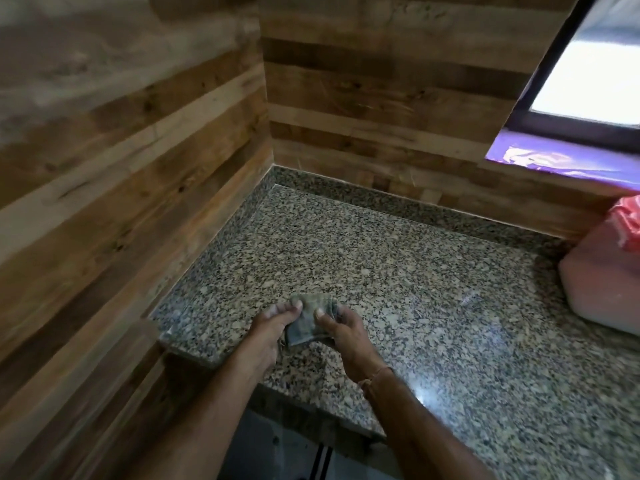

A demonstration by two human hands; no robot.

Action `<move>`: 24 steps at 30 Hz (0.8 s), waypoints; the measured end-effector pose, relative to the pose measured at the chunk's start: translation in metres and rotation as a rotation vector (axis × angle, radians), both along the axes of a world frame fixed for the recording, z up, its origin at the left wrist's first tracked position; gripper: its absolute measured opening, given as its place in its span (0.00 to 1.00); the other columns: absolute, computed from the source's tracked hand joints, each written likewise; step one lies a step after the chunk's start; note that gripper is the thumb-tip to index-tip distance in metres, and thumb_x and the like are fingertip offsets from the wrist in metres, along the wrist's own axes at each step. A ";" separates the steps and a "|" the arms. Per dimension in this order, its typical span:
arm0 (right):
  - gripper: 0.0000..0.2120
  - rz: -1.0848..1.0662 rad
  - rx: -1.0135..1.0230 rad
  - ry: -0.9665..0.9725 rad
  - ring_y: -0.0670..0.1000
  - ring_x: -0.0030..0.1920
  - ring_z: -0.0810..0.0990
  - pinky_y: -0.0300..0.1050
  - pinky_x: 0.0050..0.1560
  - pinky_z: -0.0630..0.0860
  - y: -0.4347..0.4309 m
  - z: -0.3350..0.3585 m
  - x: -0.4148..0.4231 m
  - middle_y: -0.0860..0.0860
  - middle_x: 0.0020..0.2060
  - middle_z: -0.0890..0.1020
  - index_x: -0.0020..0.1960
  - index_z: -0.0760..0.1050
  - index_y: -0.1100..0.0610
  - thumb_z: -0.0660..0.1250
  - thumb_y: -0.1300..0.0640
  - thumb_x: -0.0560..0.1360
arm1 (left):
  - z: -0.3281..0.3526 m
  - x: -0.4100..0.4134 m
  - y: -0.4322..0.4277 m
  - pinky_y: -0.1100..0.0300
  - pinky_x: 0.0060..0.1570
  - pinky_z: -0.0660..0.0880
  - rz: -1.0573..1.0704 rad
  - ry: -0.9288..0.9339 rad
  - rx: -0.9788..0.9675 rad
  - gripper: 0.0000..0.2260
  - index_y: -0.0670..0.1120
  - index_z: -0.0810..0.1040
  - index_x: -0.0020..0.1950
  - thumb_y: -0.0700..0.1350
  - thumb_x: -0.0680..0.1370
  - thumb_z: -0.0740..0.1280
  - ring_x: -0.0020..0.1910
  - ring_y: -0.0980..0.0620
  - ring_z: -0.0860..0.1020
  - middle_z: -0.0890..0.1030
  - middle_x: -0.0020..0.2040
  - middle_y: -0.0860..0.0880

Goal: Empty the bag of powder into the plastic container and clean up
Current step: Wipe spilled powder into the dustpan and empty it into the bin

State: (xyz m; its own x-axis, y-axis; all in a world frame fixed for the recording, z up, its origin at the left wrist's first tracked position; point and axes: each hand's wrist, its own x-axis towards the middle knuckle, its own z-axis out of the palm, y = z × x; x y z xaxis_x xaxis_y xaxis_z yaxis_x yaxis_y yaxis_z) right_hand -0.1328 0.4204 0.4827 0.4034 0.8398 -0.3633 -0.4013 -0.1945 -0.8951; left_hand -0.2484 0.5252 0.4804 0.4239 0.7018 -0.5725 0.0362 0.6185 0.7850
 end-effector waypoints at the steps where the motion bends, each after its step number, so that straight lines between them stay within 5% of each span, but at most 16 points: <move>1: 0.12 0.001 -0.009 0.006 0.56 0.54 0.85 0.48 0.54 0.84 0.002 0.000 0.002 0.57 0.54 0.86 0.60 0.78 0.64 0.65 0.57 0.82 | 0.000 0.001 0.004 0.56 0.41 0.80 0.003 0.007 -0.003 0.04 0.42 0.79 0.48 0.42 0.79 0.71 0.43 0.47 0.83 0.85 0.46 0.43; 7: 0.20 -0.042 -0.026 -0.078 0.53 0.47 0.85 0.45 0.45 0.83 0.010 -0.002 0.010 0.59 0.49 0.85 0.57 0.75 0.70 0.69 0.52 0.80 | 0.001 0.001 0.014 0.60 0.36 0.80 -0.166 0.208 0.376 0.12 0.44 0.77 0.56 0.52 0.85 0.62 0.48 0.49 0.85 0.85 0.51 0.45; 10: 0.17 -0.044 -0.021 -0.115 0.60 0.48 0.86 0.54 0.50 0.85 0.012 -0.008 0.007 0.62 0.49 0.85 0.53 0.76 0.67 0.69 0.51 0.80 | -0.001 -0.005 0.019 0.57 0.38 0.82 -0.256 0.308 0.557 0.13 0.47 0.76 0.55 0.56 0.84 0.60 0.47 0.50 0.84 0.84 0.50 0.47; 12: 0.18 -0.051 -0.035 -0.141 0.65 0.51 0.85 0.60 0.50 0.84 0.014 -0.012 0.001 0.66 0.53 0.83 0.55 0.74 0.66 0.69 0.50 0.80 | -0.003 -0.010 0.021 0.64 0.32 0.78 -0.266 0.376 0.632 0.13 0.47 0.75 0.55 0.56 0.84 0.59 0.44 0.53 0.83 0.83 0.49 0.48; 16: 0.16 -0.064 -0.084 -0.197 0.58 0.53 0.85 0.57 0.49 0.86 0.014 -0.022 -0.020 0.60 0.57 0.81 0.61 0.68 0.56 0.69 0.50 0.80 | -0.009 -0.019 0.016 0.72 0.25 0.70 -0.273 0.503 0.697 0.11 0.46 0.72 0.57 0.53 0.85 0.60 0.39 0.60 0.78 0.78 0.45 0.53; 21: 0.20 -0.021 -0.071 -0.255 0.58 0.48 0.86 0.62 0.45 0.85 0.005 -0.040 -0.036 0.58 0.57 0.81 0.64 0.63 0.47 0.65 0.65 0.80 | -0.036 -0.039 0.016 0.69 0.30 0.72 -0.305 0.512 0.723 0.05 0.46 0.67 0.57 0.41 0.84 0.62 0.42 0.57 0.76 0.75 0.48 0.52; 24: 0.26 0.035 -0.135 -0.402 0.57 0.48 0.86 0.57 0.44 0.86 0.004 -0.053 -0.045 0.52 0.54 0.80 0.70 0.65 0.45 0.64 0.70 0.80 | -0.059 -0.051 0.016 0.62 0.45 0.77 -0.389 0.475 0.769 0.10 0.50 0.74 0.46 0.34 0.81 0.63 0.51 0.51 0.81 0.80 0.47 0.54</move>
